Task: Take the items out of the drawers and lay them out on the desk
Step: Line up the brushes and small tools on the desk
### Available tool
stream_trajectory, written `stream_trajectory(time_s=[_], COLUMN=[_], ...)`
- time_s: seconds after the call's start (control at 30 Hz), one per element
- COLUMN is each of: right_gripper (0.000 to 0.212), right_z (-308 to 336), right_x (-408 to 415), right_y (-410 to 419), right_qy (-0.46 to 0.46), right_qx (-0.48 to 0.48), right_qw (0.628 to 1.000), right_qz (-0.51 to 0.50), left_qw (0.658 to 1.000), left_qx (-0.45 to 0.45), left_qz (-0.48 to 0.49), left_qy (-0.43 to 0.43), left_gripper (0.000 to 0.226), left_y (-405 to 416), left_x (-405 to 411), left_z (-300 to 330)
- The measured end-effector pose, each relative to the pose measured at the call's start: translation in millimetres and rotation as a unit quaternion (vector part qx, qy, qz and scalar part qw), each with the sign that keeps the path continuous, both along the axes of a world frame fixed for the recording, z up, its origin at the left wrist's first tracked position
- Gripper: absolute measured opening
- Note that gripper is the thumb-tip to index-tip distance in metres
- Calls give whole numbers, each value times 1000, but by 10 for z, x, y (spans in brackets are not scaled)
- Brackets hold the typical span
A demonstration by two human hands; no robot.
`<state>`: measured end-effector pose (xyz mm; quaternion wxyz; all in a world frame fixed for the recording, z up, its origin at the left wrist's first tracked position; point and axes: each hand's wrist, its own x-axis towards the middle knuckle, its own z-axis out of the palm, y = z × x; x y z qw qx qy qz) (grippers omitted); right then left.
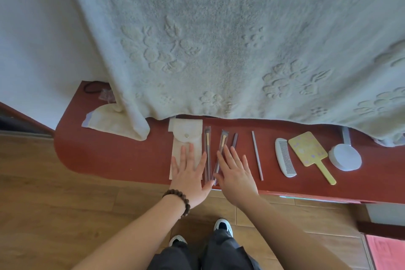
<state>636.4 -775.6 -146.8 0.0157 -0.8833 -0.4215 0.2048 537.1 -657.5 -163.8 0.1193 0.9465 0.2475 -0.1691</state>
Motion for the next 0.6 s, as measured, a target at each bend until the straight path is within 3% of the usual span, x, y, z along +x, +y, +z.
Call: stream_trajectory(time_s=[0.17,0.37,0.6], right_gripper=[64,66,67], right_z=[-62,-64,-84], right_x=[61,68,230], right_y=[-13,71,139], right_qy=[-10,-15,-27], right_qx=[-13,-20,-38], right_qw=[1000,1000,998], right_qz=[2,11,52], left_qw=[1000,996,996], left_qx=[-1,37,44], left_qz=[1,-83,-77], left_qy=[6,10,16], left_gripper=[79,68,60], left_y=[-27,-61,7], left_x=[59,50,221], left_z=[44,79,130])
